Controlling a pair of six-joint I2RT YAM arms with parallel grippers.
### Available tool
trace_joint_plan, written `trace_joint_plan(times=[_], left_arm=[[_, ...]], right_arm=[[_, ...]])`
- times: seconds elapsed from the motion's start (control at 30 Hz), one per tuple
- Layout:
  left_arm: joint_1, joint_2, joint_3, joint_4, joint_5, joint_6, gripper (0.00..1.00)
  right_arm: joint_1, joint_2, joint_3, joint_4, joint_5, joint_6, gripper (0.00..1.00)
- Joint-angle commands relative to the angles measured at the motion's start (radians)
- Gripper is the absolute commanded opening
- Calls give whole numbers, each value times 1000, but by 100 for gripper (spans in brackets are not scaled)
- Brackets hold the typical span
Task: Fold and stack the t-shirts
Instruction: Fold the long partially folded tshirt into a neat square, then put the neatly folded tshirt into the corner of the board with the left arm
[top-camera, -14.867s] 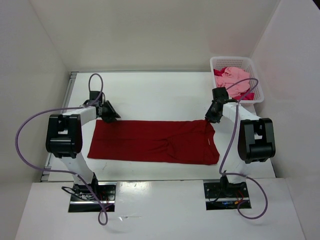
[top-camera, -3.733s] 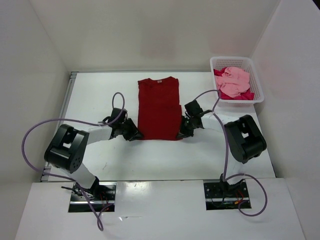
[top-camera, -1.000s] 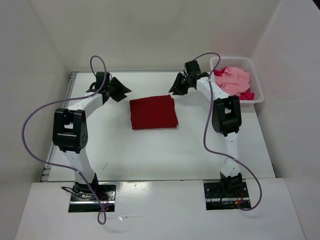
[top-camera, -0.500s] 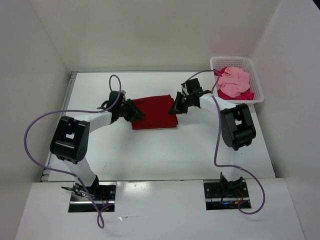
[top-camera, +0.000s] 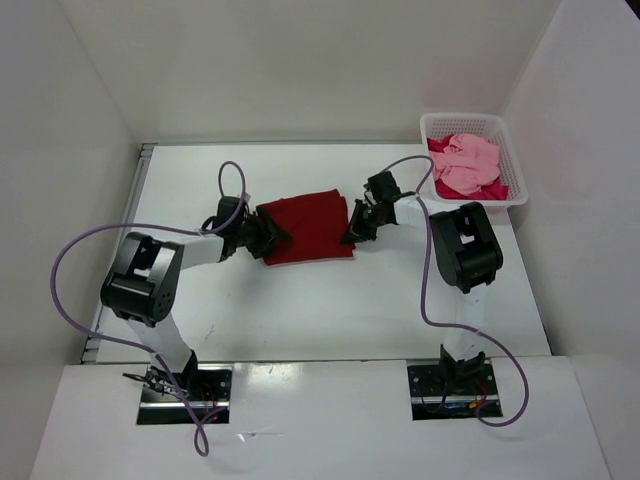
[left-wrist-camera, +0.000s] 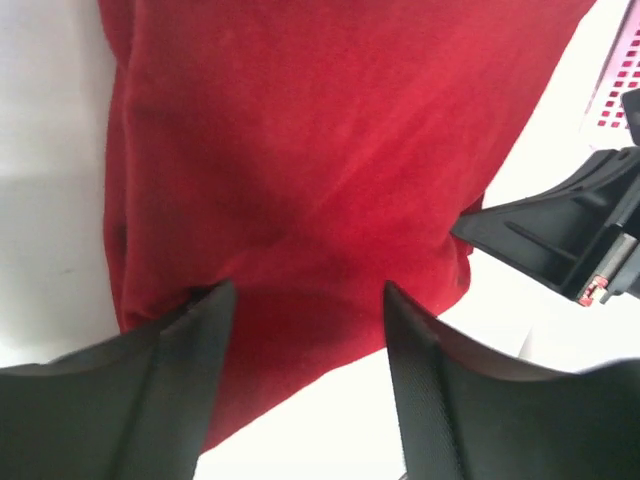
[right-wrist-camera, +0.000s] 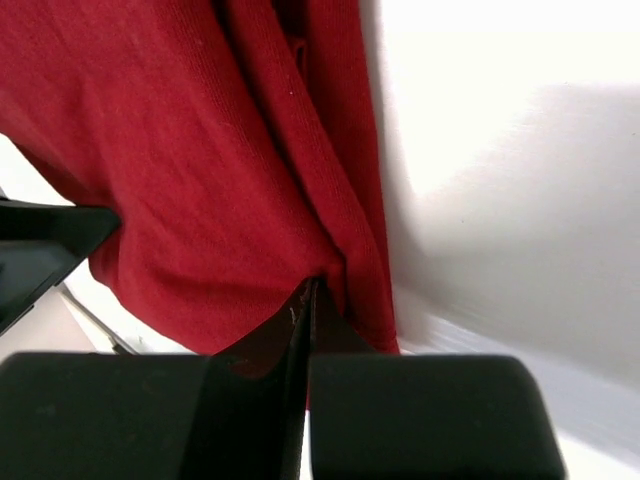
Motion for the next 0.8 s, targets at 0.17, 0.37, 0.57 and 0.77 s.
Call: trace_joint_plan(times=[0.17, 0.37, 0.57, 0.77], left_arm=[[15, -164, -56, -99, -101, 85, 90], [60, -249, -40, -159, -176, 141, 86], [72, -26, 75, -159, -119, 175, 82], [72, 150, 150, -90, -38, 184, 70]], right_arm=[[-1, -40, -28, -13, 61, -15, 0], [-1, -129, -8, -59, 24, -26, 24], [-1, -226, 12, -82, -1, -35, 40], [-1, -327, 12, -102, -22, -44, 43]])
